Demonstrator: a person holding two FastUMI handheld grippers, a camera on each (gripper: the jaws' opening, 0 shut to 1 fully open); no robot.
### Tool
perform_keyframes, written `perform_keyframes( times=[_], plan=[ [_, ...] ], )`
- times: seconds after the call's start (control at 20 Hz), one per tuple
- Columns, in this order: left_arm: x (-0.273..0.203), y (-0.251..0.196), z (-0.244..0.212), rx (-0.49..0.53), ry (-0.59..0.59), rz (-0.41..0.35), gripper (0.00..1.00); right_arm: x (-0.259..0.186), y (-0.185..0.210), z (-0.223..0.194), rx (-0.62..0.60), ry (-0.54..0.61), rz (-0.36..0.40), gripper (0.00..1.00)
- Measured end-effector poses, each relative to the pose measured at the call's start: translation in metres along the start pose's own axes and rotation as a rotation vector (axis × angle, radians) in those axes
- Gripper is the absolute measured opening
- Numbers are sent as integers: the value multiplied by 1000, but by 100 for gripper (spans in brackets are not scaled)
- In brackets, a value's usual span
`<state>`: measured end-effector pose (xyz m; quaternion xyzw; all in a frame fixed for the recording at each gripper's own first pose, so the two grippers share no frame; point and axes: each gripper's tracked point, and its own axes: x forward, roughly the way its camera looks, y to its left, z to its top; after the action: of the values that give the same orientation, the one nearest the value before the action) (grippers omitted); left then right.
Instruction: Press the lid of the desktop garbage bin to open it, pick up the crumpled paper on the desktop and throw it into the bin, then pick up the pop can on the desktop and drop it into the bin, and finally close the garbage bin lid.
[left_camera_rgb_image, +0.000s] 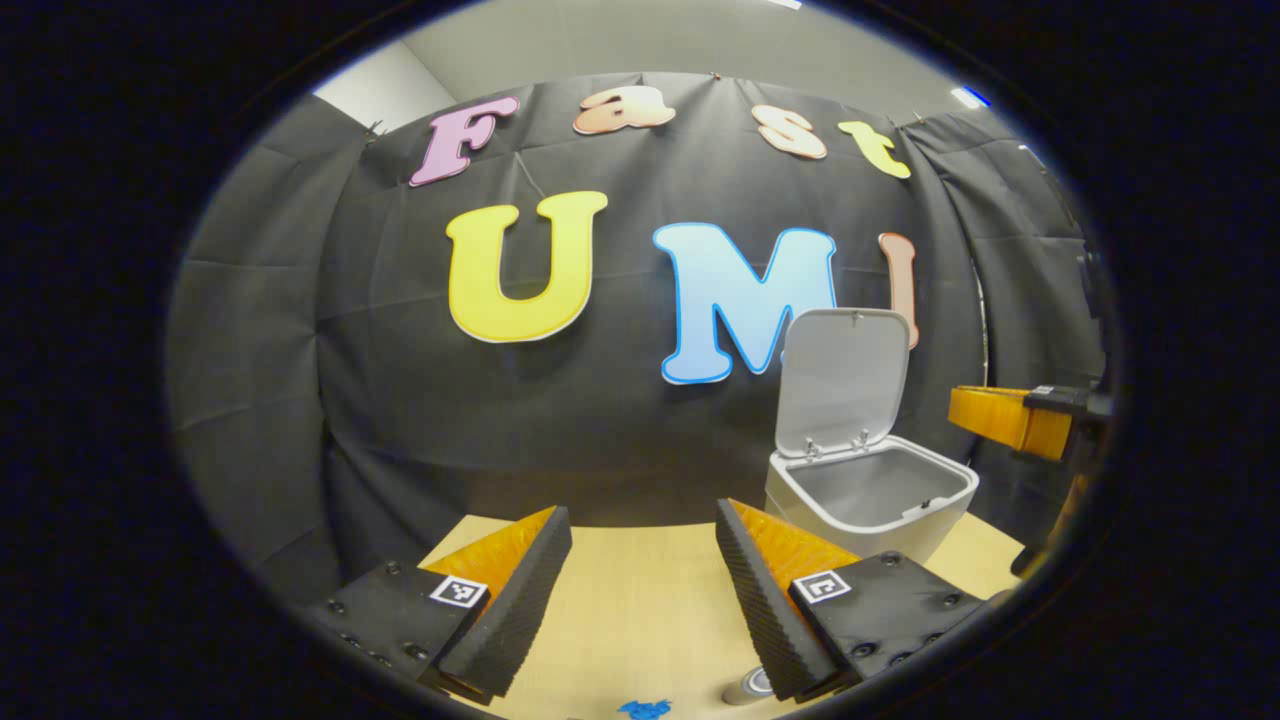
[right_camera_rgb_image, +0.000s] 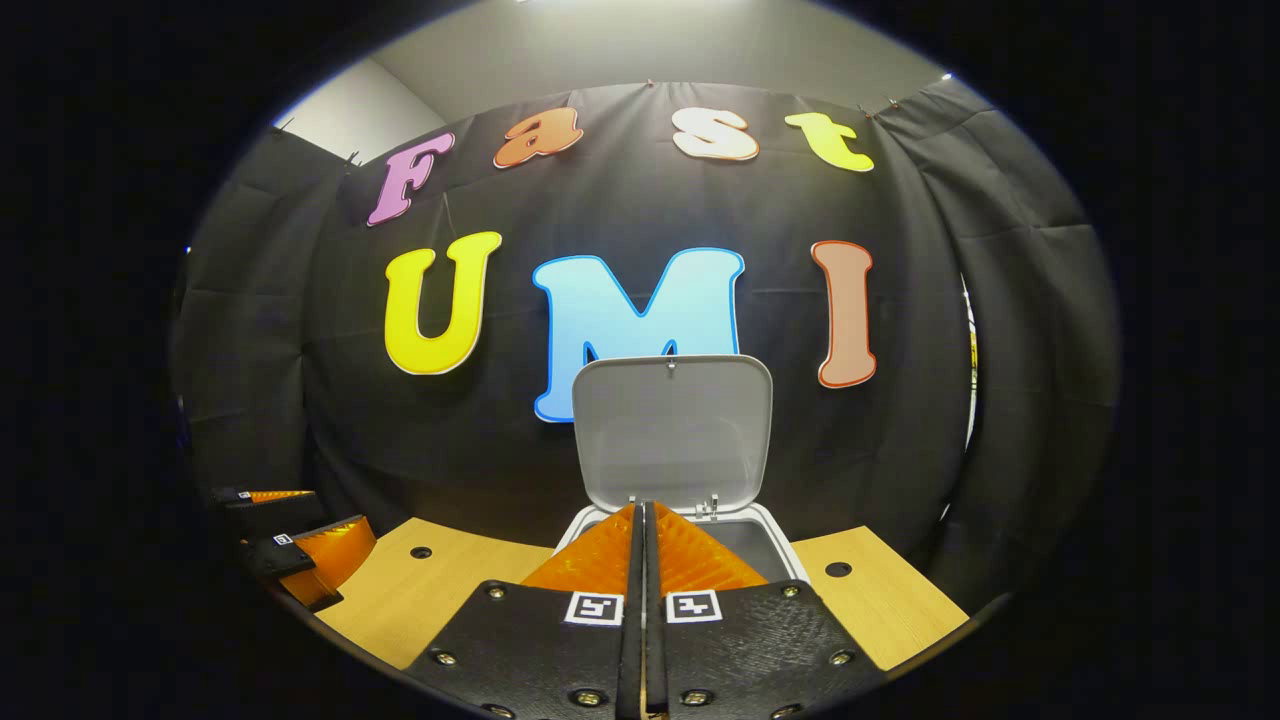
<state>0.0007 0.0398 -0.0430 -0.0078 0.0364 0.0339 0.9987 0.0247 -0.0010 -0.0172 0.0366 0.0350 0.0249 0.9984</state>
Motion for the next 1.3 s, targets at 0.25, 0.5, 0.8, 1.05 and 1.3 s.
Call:
perform_keyframes(
  times=[0.25,0.5,0.8,1.05,1.3],
  plan=[
    [-12,14,-36,-27,50,16,95,-8,7,-7,-16,22,20,2],
    [-22,20,-79,-25,106,1,95,-16,13,-14,-29,51,30,2],
    [-28,26,-145,-25,204,-14,96,-22,15,-20,-51,75,24,2],
    [-35,24,-203,-22,298,-44,96,-28,11,-26,-87,103,15,2],
    [-39,12,-259,-29,399,-73,96,-33,4,-30,-105,124,3,2]
  ],
)
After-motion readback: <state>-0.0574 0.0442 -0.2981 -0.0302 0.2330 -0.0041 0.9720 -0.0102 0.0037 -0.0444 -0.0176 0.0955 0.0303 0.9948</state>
